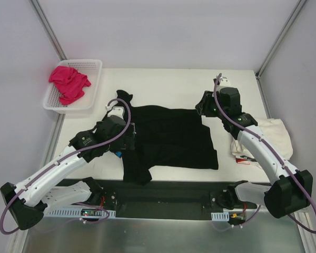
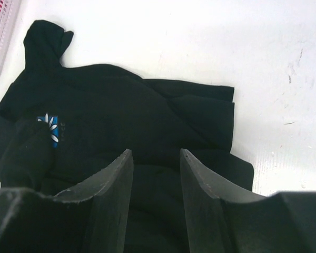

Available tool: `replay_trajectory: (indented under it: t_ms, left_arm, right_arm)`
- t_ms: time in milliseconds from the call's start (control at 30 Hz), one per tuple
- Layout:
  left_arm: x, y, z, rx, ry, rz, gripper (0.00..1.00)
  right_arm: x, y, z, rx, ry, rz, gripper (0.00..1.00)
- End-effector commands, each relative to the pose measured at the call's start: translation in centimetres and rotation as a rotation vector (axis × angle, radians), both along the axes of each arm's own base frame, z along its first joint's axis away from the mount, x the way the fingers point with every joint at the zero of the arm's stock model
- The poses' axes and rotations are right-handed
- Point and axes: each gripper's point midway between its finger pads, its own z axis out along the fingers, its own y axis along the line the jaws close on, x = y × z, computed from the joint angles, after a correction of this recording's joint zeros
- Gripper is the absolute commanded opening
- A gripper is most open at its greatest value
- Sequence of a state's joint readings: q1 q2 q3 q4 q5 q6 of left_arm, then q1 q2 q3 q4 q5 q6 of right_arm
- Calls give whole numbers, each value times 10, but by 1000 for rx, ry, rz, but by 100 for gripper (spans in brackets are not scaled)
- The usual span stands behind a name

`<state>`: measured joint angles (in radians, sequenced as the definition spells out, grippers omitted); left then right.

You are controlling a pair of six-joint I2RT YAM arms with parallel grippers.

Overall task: Fold and stack the t-shirts
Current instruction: Flatten out the tshirt

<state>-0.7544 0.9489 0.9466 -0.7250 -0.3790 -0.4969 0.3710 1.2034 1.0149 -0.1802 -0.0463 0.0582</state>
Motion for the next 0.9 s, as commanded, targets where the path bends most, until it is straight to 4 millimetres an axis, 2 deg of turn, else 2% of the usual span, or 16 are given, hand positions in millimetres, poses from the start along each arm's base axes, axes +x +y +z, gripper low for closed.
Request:
replay_trajectory:
  t_ms: [0, 100, 233, 333, 433, 533, 867]
  left_arm:
    - [-49, -6, -27, -65, 239, -20, 96]
    - [-67, -13, -51, -59, 341, -23, 92]
    - [-92, -6, -90, -18, 440, 50, 89]
    - [-108, -2, -110, -10, 484, 98, 89]
    - [-119, 1, -121, -7, 482, 116, 88]
    - [-123, 5, -129, -12, 472, 127, 86]
    - [-118, 6, -150, 36, 452, 126, 83]
  right_arm:
    - [3, 12, 4, 53, 13, 26, 43]
    - [4, 14, 9, 62, 6, 29, 42]
    - [0, 8, 17, 62, -16, 10, 41]
    - [-3, 6, 22, 64, -29, 4, 40]
    - [-5, 4, 24, 65, -32, -6, 39]
    - [-5, 3, 24, 63, -31, -10, 38]
    - [-7, 2, 29, 79, -37, -12, 35]
